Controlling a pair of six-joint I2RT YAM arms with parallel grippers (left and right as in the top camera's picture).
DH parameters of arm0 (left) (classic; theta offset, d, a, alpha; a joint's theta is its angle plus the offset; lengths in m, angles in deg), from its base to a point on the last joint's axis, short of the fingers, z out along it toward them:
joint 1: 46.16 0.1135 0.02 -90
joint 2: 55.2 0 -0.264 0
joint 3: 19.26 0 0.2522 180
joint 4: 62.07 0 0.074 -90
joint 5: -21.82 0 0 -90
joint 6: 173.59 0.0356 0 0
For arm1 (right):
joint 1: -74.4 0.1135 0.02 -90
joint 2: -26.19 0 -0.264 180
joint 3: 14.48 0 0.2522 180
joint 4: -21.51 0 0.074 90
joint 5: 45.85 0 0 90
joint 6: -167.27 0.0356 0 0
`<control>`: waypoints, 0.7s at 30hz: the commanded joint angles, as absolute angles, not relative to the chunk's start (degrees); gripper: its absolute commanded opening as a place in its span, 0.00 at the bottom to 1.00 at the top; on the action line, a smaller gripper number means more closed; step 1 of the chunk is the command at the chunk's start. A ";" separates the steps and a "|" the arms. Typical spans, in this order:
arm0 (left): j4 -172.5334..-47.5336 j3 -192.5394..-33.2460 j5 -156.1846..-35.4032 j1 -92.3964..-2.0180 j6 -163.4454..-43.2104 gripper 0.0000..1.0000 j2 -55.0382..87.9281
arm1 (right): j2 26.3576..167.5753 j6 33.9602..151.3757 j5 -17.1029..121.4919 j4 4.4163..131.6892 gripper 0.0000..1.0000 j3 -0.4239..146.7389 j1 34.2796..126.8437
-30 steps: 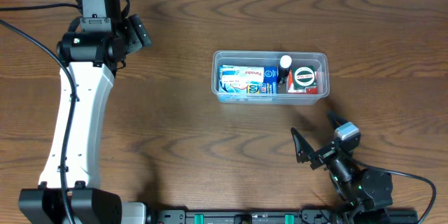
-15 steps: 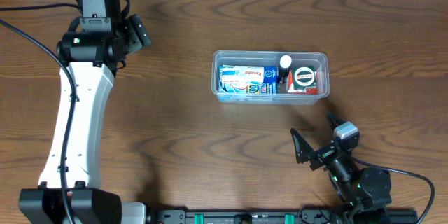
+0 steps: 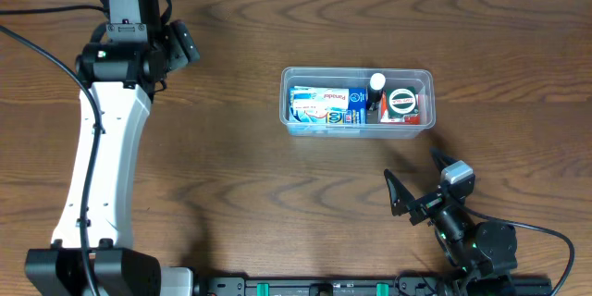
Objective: Pack container
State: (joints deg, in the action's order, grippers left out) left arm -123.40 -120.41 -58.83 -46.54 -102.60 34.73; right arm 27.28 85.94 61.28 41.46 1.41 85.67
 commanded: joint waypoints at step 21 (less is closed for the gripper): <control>-123.57 -72.52 -58.75 -46.47 -101.83 0.98 -1.93 | 27.32 86.64 61.08 41.46 0.99 1.08 85.67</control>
State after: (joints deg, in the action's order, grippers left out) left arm -123.57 -77.18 -58.81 -46.54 -102.60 3.36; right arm 27.32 86.00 61.25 41.44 1.41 85.67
